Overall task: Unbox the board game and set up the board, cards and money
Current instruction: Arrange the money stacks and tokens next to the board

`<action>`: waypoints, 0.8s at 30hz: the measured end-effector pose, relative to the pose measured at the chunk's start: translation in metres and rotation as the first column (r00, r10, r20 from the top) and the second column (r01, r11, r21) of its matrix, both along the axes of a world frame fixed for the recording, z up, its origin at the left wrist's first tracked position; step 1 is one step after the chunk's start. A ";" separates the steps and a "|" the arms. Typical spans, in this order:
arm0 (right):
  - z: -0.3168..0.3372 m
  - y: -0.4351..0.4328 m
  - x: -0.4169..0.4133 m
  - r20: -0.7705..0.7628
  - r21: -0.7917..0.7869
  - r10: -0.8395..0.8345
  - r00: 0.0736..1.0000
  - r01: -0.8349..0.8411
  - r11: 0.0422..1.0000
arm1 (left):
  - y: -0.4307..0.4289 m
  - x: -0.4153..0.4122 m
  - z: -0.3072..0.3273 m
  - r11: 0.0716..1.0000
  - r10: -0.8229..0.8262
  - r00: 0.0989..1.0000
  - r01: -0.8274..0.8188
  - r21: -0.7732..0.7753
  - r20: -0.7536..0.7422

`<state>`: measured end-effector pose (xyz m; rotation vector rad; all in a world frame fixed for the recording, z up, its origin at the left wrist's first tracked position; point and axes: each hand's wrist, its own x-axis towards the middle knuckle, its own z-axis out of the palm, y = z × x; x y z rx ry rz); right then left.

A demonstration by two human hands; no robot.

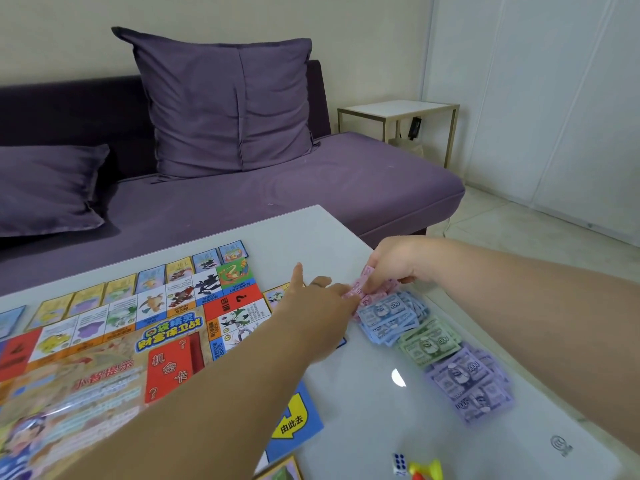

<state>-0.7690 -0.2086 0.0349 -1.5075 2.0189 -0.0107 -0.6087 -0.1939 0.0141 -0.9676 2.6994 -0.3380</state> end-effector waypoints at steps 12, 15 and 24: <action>-0.017 -0.007 -0.013 0.320 -0.337 0.022 0.947 0.092 0.937 | -0.032 0.001 -0.001 0.976 0.186 0.893 -0.118 0.186 -0.411; -0.017 -0.004 -0.015 0.400 -0.462 0.064 0.914 0.140 0.876 | -0.038 -0.004 0.005 0.932 0.335 0.685 -0.141 0.333 -0.647; -0.030 0.011 -0.018 0.274 -0.509 0.205 0.940 -0.039 0.860 | -0.034 -0.020 -0.006 0.934 0.327 0.834 -0.215 0.284 -0.445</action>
